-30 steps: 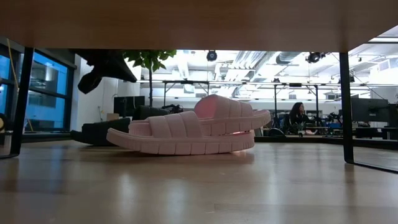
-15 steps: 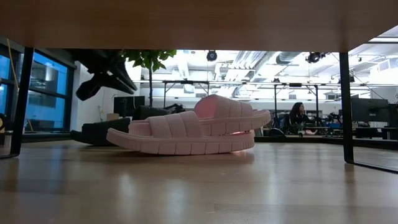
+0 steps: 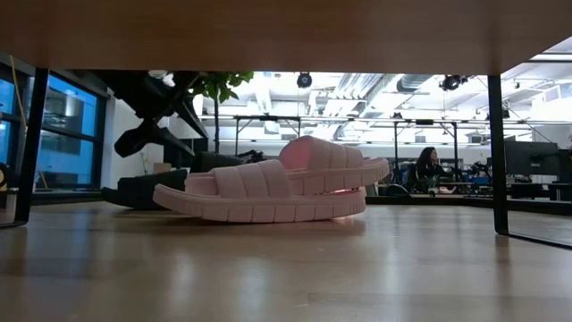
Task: Pick and place slides into the shelf
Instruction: Put the black pair of slides on the shelf
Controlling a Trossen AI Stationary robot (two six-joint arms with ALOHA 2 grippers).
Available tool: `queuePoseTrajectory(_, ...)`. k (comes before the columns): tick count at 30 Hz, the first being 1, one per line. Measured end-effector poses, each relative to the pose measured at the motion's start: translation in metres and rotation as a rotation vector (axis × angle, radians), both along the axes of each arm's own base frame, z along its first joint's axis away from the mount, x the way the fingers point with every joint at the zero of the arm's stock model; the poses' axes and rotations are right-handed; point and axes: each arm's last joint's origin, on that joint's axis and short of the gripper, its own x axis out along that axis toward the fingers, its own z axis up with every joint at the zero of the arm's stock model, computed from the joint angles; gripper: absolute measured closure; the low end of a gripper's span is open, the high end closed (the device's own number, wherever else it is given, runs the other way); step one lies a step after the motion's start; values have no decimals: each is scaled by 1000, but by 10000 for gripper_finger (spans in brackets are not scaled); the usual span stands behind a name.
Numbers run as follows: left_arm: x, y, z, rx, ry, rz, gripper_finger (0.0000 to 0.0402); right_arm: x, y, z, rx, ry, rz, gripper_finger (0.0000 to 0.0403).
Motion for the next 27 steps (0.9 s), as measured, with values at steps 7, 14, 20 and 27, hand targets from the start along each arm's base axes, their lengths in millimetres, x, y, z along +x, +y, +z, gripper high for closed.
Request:
queuePoseTrajectory(7,4,3,-9,-35,25,38,229,0,0,0,-6,1,4,403)
queuePoseTrajectory(14,5,4,-12,-41,35,59,229,0,0,0,-13,3,9,403)
queuePoseTrajectory(20,7,6,-8,-3,2,83,229,0,0,0,-26,6,4,403)
queuePoseTrajectory(27,7,7,-8,-7,0,110,229,0,0,0,-37,8,7,403)
